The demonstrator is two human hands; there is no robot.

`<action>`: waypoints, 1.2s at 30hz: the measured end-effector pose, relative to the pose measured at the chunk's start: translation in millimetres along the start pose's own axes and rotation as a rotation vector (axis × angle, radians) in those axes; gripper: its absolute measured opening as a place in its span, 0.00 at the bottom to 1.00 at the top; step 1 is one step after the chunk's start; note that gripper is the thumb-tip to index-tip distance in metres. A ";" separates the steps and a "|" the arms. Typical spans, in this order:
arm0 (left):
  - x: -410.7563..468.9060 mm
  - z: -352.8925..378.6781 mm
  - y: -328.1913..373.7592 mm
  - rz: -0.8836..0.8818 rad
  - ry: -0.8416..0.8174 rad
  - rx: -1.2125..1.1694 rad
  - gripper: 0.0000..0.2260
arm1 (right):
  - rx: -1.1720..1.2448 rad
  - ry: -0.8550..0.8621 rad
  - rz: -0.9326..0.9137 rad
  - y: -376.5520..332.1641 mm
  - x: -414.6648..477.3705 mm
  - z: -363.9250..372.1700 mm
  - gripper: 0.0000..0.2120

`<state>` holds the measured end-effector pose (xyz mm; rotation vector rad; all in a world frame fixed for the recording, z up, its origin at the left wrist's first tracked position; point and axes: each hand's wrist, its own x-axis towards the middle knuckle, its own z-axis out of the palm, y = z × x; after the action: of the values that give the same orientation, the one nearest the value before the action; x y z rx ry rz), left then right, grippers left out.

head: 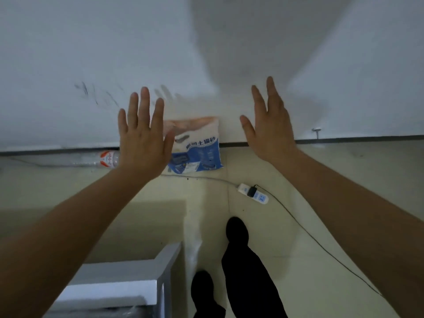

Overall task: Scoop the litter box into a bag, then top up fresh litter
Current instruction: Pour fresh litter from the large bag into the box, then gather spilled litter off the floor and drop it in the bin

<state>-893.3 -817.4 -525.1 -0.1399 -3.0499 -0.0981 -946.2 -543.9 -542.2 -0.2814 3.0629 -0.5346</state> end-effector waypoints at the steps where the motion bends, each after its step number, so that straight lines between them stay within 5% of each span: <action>1: 1.0 -33.2 6.7 0.035 0.033 0.017 0.28 | -0.016 0.052 -0.010 -3.9 -8.2 -31.2 0.32; 7: -12.5 -235.7 86.8 0.171 0.273 -0.063 0.28 | -0.067 0.293 0.138 -31.6 -107.1 -230.8 0.32; 11: -41.3 -304.8 176.1 0.213 0.319 -0.226 0.27 | -0.108 0.371 0.238 -18.8 -207.9 -320.5 0.31; 17: -129.6 -365.3 355.0 0.593 0.267 -0.409 0.29 | -0.241 0.548 0.570 44.6 -426.4 -421.7 0.30; 29: -493.3 -414.3 722.0 1.384 0.123 -0.480 0.28 | -0.432 0.674 1.477 74.5 -980.8 -462.8 0.30; 36: -755.4 -418.5 845.9 1.689 0.007 -0.487 0.29 | -0.469 0.692 1.803 58.7 -1233.7 -463.6 0.32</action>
<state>-29.3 -72.1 -125.9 -2.3718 -1.8199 -0.6153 233.8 -112.4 -139.9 2.6294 2.2611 0.2885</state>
